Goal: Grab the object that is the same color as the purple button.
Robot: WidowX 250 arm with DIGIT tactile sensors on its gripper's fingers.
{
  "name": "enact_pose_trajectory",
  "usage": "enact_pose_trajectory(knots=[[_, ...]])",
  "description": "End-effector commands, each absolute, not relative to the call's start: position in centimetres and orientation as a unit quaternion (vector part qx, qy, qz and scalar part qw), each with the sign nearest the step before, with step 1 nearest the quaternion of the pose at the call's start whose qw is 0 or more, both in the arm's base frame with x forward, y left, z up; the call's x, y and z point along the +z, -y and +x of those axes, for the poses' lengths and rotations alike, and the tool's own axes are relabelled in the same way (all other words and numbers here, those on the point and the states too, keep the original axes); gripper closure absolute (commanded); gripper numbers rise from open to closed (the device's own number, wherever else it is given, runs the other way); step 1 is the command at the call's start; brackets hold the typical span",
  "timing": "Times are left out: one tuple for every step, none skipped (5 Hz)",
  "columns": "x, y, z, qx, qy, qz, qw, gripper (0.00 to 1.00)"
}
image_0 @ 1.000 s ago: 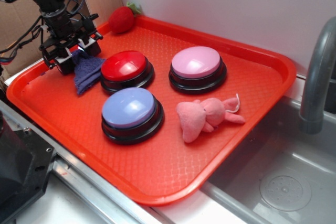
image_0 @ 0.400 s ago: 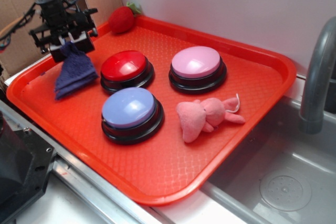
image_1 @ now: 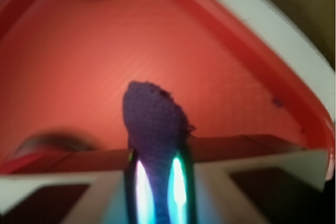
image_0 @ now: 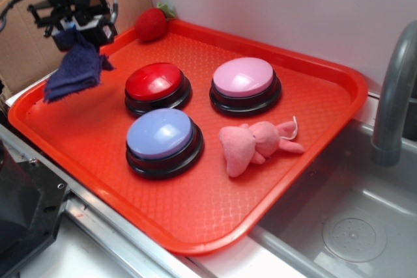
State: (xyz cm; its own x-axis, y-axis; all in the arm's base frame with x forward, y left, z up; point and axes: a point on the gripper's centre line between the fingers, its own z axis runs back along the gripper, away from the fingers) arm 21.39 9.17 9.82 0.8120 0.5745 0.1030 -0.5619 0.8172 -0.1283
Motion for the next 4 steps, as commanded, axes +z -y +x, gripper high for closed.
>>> enact_pose_trajectory(knots=[[13.1,-5.8,19.8,0.116,0.092,-0.023,0.989,1.0],[13.3,-3.8,19.2,0.073,0.092,-0.036,0.992,1.0],[12.9,-2.8,18.9,0.048,0.097,-0.041,0.993,1.0],[12.7,-3.4,19.1,0.083,0.084,-0.027,0.993,1.0]])
